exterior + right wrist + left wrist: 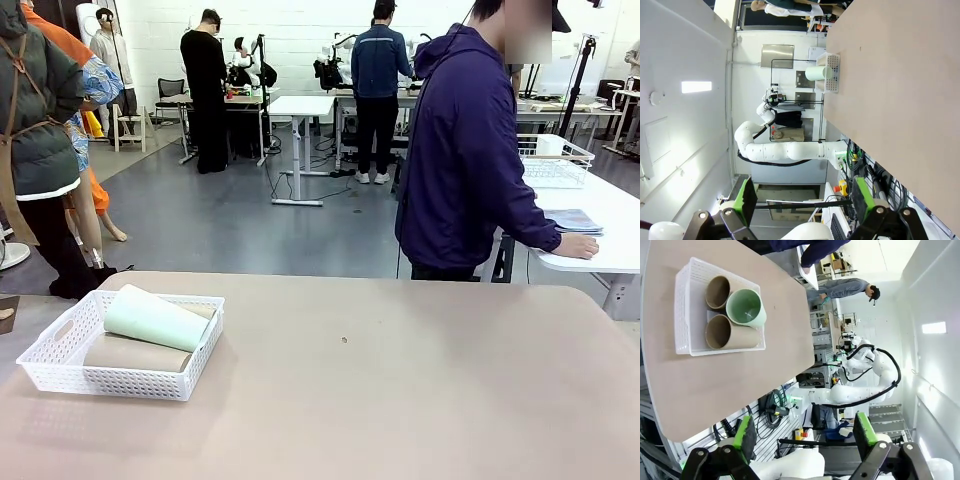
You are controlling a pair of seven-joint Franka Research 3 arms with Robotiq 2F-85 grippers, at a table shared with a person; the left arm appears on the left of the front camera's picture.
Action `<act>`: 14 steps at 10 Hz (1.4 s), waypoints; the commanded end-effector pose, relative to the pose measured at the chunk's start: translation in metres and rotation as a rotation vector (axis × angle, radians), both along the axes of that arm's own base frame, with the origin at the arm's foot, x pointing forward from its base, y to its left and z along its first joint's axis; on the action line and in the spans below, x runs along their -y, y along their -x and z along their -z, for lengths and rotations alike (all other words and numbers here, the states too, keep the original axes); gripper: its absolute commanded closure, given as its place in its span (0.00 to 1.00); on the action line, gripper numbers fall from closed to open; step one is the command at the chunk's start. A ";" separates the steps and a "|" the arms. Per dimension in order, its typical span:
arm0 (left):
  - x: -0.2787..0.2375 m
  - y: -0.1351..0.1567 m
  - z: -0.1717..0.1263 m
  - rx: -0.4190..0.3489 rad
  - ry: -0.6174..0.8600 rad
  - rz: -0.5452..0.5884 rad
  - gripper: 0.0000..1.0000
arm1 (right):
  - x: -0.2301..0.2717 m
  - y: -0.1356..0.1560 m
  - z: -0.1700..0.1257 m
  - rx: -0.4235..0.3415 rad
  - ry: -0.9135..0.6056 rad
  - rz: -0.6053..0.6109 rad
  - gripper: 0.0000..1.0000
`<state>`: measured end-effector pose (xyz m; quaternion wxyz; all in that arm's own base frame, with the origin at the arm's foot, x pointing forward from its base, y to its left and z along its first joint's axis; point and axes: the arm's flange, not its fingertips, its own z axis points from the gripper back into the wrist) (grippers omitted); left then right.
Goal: Clean and organize the cups into the basket.
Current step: Move the Organizing basket back to the left side of the table.
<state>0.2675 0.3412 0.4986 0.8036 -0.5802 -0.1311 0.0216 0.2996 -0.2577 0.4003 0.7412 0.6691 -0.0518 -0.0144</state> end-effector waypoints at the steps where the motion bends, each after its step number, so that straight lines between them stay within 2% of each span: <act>1: 0.002 0.001 0.004 0.001 0.013 0.002 0.00 | -0.003 0.004 0.000 0.006 0.001 -0.003 0.00; 14: 0.002 0.001 0.004 0.001 0.013 0.002 0.00 | -0.003 0.004 0.000 0.006 0.001 -0.003 0.00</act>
